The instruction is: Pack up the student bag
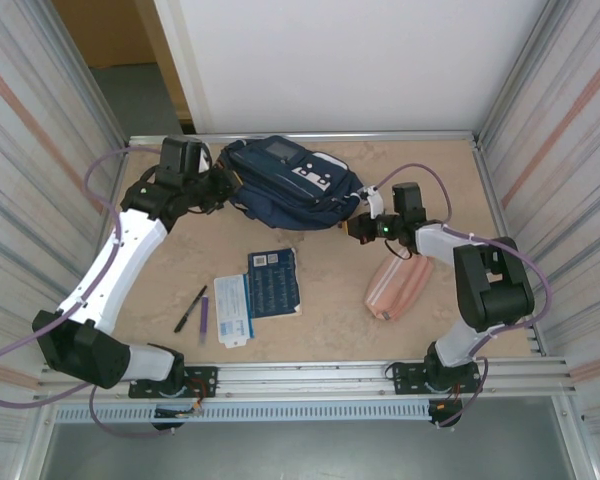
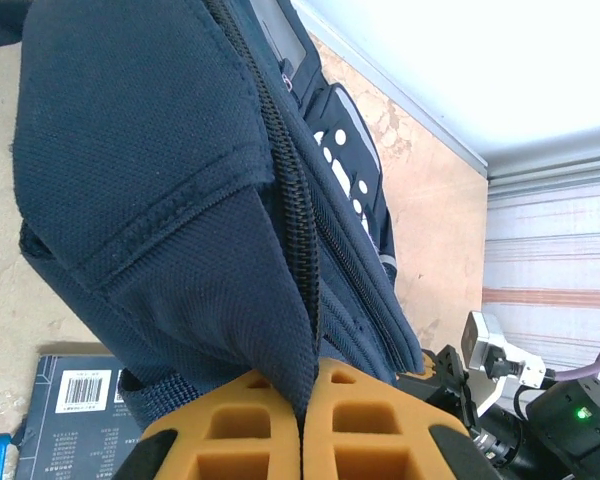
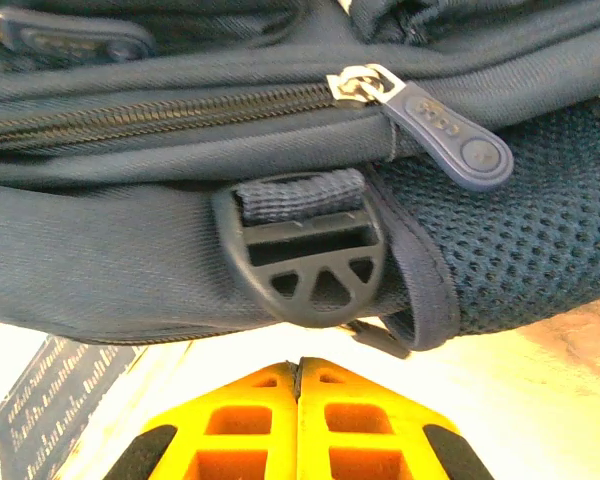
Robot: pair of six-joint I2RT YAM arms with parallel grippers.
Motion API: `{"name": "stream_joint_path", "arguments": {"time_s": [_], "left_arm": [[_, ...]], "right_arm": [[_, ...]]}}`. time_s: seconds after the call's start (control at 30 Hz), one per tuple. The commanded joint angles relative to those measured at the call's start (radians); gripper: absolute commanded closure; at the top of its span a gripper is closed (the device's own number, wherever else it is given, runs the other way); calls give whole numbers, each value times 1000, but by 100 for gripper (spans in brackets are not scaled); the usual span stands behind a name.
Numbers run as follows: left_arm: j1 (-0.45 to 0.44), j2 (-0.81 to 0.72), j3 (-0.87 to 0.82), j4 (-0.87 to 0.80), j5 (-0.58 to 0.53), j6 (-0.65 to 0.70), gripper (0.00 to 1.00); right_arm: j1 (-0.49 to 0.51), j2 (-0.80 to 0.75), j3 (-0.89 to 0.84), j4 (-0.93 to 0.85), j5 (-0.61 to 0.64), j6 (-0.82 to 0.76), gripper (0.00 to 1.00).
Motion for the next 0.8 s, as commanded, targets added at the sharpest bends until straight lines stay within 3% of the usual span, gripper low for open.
{"name": "stream_joint_path", "arguments": {"time_s": [0.0, 0.03, 0.07, 0.17, 0.43, 0.63, 0.77], "left_arm": [[20, -29, 21, 74, 55, 13, 100], [24, -30, 29, 66, 66, 12, 100], [25, -29, 34, 58, 80, 13, 100], [31, -29, 44, 42, 148, 2, 100], [51, -30, 52, 30, 312, -45, 100], [55, -39, 89, -47, 314, -15, 100], [69, -55, 107, -104, 303, 20, 100]], "right_arm": [[-19, -5, -53, 107, -15, 39, 67], [-30, 1, -81, 183, -43, 83, 55], [-41, 8, -109, 260, -58, 128, 48], [-36, 36, -146, 378, -58, 185, 48], [50, 84, -121, 398, -42, 158, 47], [30, 175, -91, 488, -13, 177, 47], [37, 176, -68, 442, -11, 139, 47]]}}
